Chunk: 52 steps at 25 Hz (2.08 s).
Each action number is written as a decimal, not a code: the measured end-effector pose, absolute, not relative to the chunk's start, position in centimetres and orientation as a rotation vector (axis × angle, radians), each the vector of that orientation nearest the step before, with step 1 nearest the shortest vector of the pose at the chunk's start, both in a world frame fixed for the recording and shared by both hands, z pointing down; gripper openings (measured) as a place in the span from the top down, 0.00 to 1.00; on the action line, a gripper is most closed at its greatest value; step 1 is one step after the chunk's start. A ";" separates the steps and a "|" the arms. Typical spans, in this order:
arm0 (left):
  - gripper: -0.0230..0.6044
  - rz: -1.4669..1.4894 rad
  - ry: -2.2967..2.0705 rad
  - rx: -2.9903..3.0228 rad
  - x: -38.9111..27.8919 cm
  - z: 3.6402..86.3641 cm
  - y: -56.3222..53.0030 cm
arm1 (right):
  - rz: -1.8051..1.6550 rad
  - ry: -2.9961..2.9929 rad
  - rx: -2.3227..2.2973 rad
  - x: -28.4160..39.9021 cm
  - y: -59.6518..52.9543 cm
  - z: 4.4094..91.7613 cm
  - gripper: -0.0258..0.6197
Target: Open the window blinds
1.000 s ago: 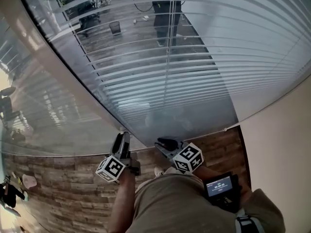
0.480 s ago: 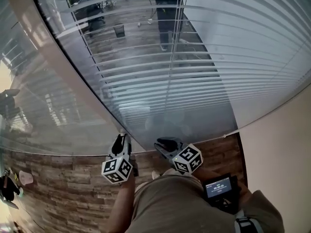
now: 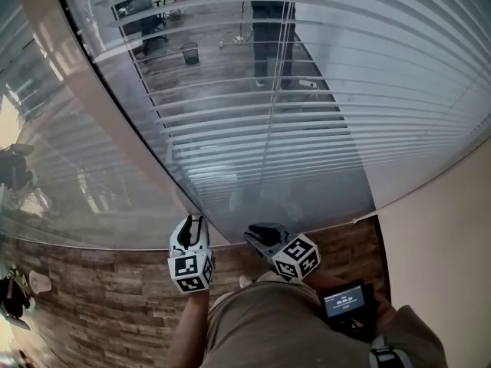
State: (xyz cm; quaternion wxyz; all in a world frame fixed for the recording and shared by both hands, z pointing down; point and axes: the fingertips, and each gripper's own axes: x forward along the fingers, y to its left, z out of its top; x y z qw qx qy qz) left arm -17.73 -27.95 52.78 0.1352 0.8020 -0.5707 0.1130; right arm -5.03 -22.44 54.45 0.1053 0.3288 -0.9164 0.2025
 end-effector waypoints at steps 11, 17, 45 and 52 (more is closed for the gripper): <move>0.74 0.711 -1.730 2.461 -16.9 53.1 -28.3 | 0.602 -2.703 0.970 -5.2 -22.4 54.7 0.82; 0.74 0.894 -1.790 2.482 -16.4 54.2 -28.1 | 0.625 -2.696 0.985 -4.8 -22.0 55.4 0.82; 0.70 -0.264 -1.289 2.006 -17.4 54.7 -28.0 | 0.667 -2.681 1.024 -3.8 -22.2 56.2 0.82; 0.75 -0.090 -1.409 2.109 -17.2 54.4 -28.3 | 0.667 -2.681 1.028 -3.6 -22.4 56.1 0.82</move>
